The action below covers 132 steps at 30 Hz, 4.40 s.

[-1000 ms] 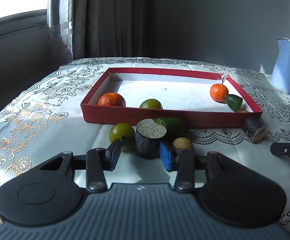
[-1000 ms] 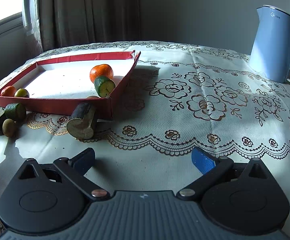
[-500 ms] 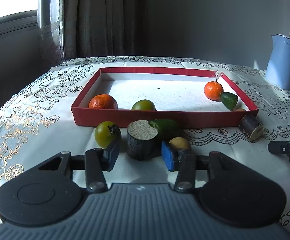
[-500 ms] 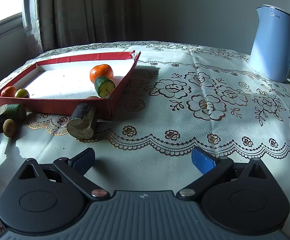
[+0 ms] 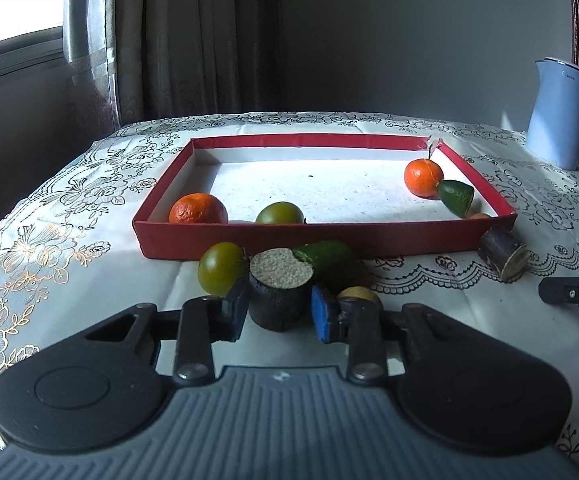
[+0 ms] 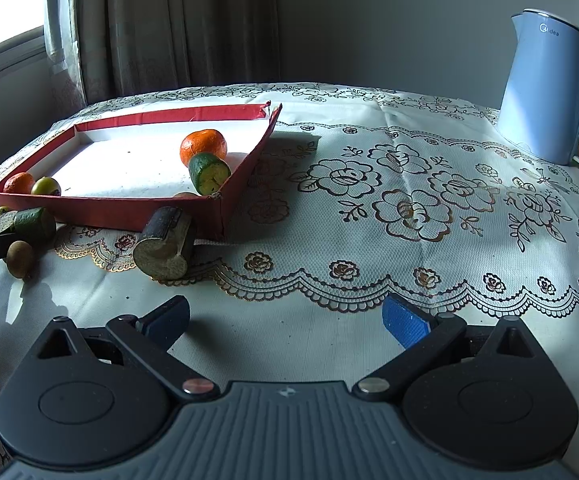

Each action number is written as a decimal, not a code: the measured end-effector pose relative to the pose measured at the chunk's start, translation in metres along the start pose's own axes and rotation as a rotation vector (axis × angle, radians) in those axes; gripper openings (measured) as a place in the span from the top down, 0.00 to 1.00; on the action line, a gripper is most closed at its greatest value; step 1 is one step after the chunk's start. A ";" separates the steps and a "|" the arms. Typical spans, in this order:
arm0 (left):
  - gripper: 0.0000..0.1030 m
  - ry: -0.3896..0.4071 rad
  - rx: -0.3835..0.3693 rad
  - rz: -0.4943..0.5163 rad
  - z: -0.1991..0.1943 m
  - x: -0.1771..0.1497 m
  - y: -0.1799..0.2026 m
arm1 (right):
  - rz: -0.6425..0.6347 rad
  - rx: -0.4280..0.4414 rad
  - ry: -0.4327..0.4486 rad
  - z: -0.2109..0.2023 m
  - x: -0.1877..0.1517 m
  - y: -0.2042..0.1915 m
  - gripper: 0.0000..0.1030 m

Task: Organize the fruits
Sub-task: 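Carry the dark cylinder into the red box and open the left gripper, then withdraw the open left gripper from the box, then move the right gripper to the second dark cylinder piece and close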

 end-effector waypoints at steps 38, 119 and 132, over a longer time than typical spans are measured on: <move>0.72 0.056 0.142 -0.065 0.041 0.080 -0.061 | 0.015 0.014 0.004 -0.001 0.002 0.000 0.00; 0.00 -0.164 0.160 -0.152 -0.026 -0.054 -0.074 | -0.196 0.120 0.105 -0.004 0.011 -0.076 0.19; 0.00 -0.163 0.160 -0.152 -0.026 -0.054 -0.074 | -0.174 0.118 0.010 0.017 0.007 -0.073 0.56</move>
Point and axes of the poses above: each gripper's, at about its wrist camera, not at the fingertips, and z roughly the way its jaws point, y to its right, x to its top, the point moved 8 cm from there along z, roughly the way its jaws point, and after that the axes turned 14 degrees about z, right-handed, at the moved point
